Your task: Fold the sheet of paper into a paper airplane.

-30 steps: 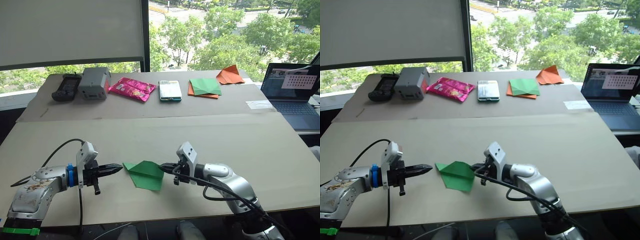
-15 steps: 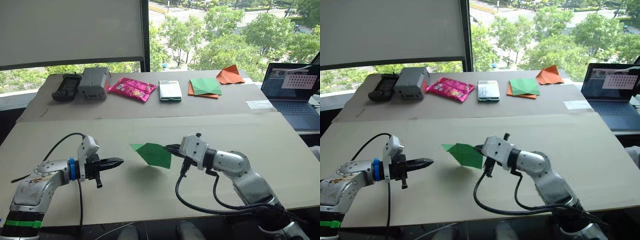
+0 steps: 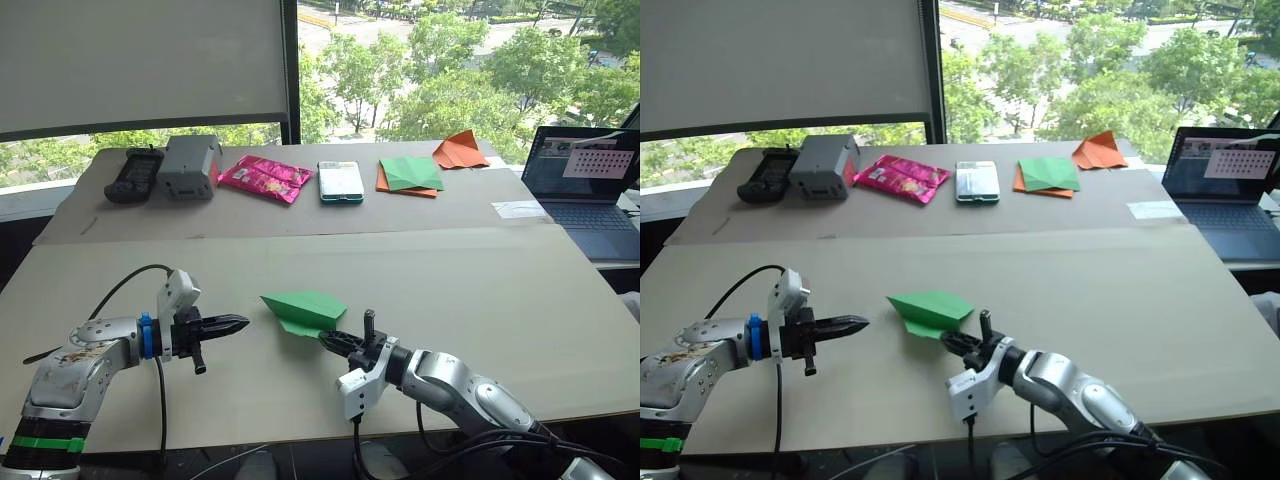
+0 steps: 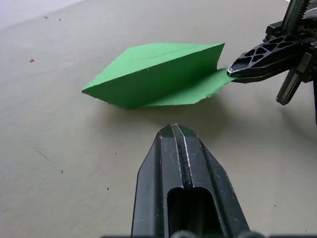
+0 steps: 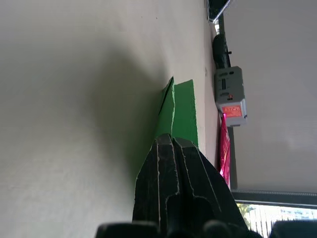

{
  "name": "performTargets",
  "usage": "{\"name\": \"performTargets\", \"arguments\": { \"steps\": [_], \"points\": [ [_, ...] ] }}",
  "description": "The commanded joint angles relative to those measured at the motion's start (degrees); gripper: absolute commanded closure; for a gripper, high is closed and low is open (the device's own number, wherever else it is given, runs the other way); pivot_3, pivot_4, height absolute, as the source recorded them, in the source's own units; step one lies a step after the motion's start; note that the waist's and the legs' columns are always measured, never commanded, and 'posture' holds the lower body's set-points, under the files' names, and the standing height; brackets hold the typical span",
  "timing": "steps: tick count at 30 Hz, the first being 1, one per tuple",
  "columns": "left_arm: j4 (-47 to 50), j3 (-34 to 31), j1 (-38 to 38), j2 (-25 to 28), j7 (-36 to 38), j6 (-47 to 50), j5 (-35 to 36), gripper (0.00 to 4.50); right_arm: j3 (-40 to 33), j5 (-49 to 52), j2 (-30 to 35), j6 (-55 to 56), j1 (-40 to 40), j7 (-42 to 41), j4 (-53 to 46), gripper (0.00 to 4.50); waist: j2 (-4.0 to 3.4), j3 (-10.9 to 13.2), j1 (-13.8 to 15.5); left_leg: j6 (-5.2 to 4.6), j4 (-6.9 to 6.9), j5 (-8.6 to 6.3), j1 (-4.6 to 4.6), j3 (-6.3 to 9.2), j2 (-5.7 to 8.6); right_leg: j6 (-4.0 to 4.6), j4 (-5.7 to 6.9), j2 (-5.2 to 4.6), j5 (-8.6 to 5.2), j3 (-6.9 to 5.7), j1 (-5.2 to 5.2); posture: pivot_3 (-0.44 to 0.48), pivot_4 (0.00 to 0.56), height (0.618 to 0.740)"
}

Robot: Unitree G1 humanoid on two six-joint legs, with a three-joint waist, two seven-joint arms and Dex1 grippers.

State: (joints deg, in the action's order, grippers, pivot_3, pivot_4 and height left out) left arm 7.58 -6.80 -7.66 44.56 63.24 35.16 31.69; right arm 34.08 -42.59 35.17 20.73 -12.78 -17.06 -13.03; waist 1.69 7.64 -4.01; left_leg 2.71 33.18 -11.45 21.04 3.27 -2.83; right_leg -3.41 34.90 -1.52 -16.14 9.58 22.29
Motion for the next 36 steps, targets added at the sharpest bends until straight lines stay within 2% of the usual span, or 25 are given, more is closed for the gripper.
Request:
{"name": "performTargets", "arguments": {
  "steps": [1,8,11,18,21,22,25,30,36],
  "points": [
    [0.1,-0.06,-0.89,0.35,0.61,-0.1,0.55,4.5,-1.87,3.22,-0.09,4.04,-1.11,-1.21,-1.02,3.88,0.0,0.0,0.02,-0.01,0.02,0.0,0.0,0.01,0.0,0.0,0.02,0.0,0.0,0.0,-0.03,0.0,0.15,0.74],
    [-0.23,0.25,-1.23,0.24,0.7,-0.08,0.41,4.5,-2.29,4.78,0.17,7.12,-1.47,-5.51,0.76,1.5,0.0,-0.01,0.07,-0.02,0.1,0.01,-0.01,0.01,0.0,0.0,0.06,0.0,0.0,0.0,-0.08,0.0,0.15,0.74],
    [-0.55,0.69,-1.75,0.06,0.63,-0.22,0.27,4.5,-3.64,8.64,1.08,7.64,-0.64,-8.07,0.44,0.49,0.0,-0.01,0.11,-0.02,0.11,0.01,-0.01,0.01,0.0,0.0,0.08,0.01,0.0,0.0,-0.08,0.0,0.15,0.74],
    [-1.57,1.4,-2.41,-0.05,0.81,-0.75,0.02,4.5,-9.75,25.12,2.44,4.87,-2.65,-16.48,-4.12,0.49,-0.01,-0.01,0.03,-0.05,0.18,0.01,0.0,0.02,-0.01,-0.02,0.12,0.02,0.02,0.0,-0.16,0.0,0.15,0.74],
    [-1.65,1.49,-2.08,0.04,0.94,-0.92,0.0,4.5,-12.45,33.91,-2.6,-8.42,-3.33,-18.5,-5.4,1.25,0.02,-0.04,0.03,-0.06,0.17,0.02,-0.01,0.05,-0.01,-0.03,0.15,0.05,0.04,0.0,-0.17,0.0,0.15,0.74],
    [-1.56,1.5,-1.86,0.06,0.96,-1.01,0.0,4.5,-13.1,37.76,-5.23,-19.1,-3.67,-19.77,-6.08,1.69,0.04,-0.06,0.02,-0.07,0.17,0.02,-0.01,0.07,-0.03,-0.01,0.16,0.08,0.07,0.0,-0.17,0.0,0.15,0.74],
    [-1.4,1.4,-1.62,-0.06,0.74,-1.07,0.09,4.5,-14.06,45.02,-10.84,-40.29,-4.77,-21.53,-8.11,2.76,-0.03,-0.08,0.02,-0.08,0.18,0.03,0.02,0.09,-0.04,0.02,0.21,0.11,0.21,0.0,-0.16,0.0,0.15,0.74],
    [-0.8,1.25,-0.83,0.0,0.76,-1.39,0.14,4.5,-13.72,49.99,-16.01,-57.96,-8.32,-21.7,-8.86,4.41,-0.07,-0.06,0.21,-0.09,0.18,0.04,0.05,0.1,-0.04,0.01,0.17,0.1,0.22,-0.02,-0.09,0.0,0.15,0.74],
    [-0.51,1.1,-0.42,0.09,0.7,-1.52,0.14,4.5,-9.67,49.18,-15.38,-61.86,-8.96,-22.82,-9.55,4.48,-0.09,-0.05,0.12,-0.08,0.16,0.03,0.05,0.09,-0.04,0.0,0.14,0.1,0.21,-0.03,-0.07,0.0,0.15,0.74]
  ]
}}
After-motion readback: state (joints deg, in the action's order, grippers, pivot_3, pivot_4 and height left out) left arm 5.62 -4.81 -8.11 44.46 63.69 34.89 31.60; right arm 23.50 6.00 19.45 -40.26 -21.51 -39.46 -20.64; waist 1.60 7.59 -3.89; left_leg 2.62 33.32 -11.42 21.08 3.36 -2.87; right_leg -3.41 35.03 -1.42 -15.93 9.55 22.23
